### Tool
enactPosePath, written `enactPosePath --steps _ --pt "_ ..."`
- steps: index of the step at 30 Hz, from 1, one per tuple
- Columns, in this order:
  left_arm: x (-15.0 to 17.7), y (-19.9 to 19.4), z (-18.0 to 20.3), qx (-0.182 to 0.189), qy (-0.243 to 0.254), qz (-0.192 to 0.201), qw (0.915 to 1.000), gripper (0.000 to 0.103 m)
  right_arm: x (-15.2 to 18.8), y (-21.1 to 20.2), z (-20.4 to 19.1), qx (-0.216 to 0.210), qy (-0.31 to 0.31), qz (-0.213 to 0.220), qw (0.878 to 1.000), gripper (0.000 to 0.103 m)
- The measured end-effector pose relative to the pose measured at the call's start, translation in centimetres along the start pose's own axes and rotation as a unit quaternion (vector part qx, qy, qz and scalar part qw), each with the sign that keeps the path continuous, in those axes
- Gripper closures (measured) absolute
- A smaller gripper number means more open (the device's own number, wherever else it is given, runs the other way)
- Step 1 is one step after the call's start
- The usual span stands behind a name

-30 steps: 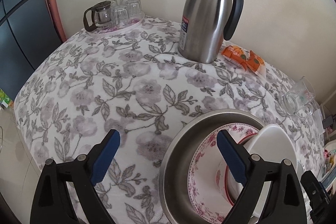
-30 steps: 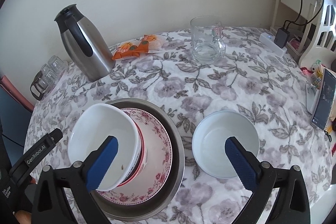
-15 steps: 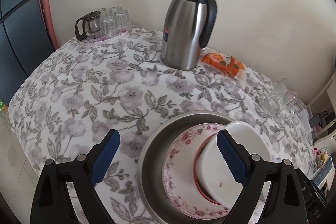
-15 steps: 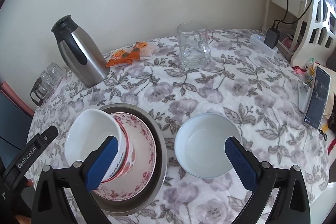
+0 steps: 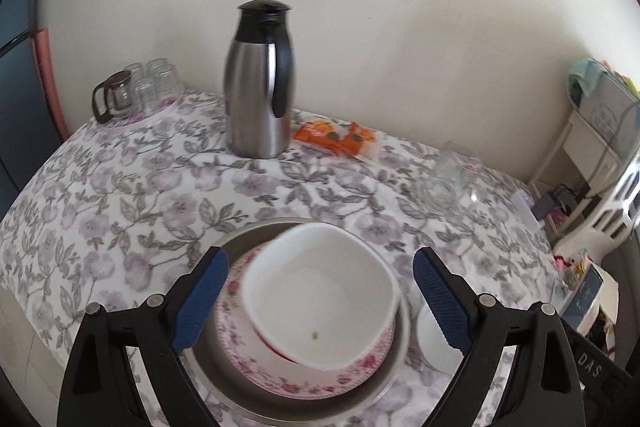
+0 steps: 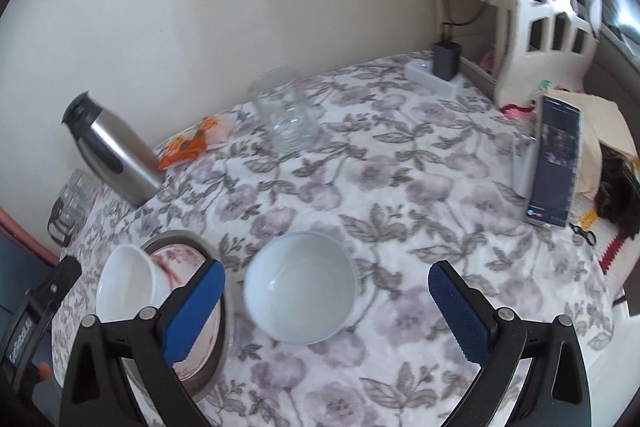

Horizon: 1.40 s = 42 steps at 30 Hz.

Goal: Organize plates and bowls
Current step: 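Move both grippers toward the rim of the plain white bowl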

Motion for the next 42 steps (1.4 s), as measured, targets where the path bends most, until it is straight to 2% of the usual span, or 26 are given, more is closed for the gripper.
enactPosePath --steps 7,15,22,28,35,42 --pt "1.8 -0.4 5.3 0.054 0.022 -0.02 0.9981 0.009 -0.6 -0.8 5.7 0.015 0.048 0.009 0.999 0.0" --pt "5.1 0.9 10.2 0.065 0.061 -0.062 0.9941 0.009 -0.8 -1.0 10.0 0.017 0.085 0.013 0.996 0.0" --pt "8.2 2.9 12.6 0.061 0.065 -0.102 0.9908 0.009 -0.7 -0.3 12.1 0.02 0.102 0.006 0.995 0.0" --pt "10.0 4.6 13.0 0.06 0.039 -0.13 0.9889 0.009 -0.2 1.5 12.1 0.003 0.102 -0.01 0.995 0.0" --pt "11.3 6.4 11.7 0.054 -0.021 -0.159 0.9856 0.009 -0.2 2.7 10.4 -0.024 0.089 -0.006 0.996 0.0" --pt "11.6 7.3 10.8 0.047 -0.053 -0.158 0.9849 0.01 0.5 5.0 8.4 -0.054 0.081 -0.023 0.995 0.002"
Point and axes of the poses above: each gripper's, at about its wrist camera, not at the fingertips, and y roughly the way its jaws point, z to its right, x to its underside, the point moved 5 cm from there along y, roughly the way its jaws point
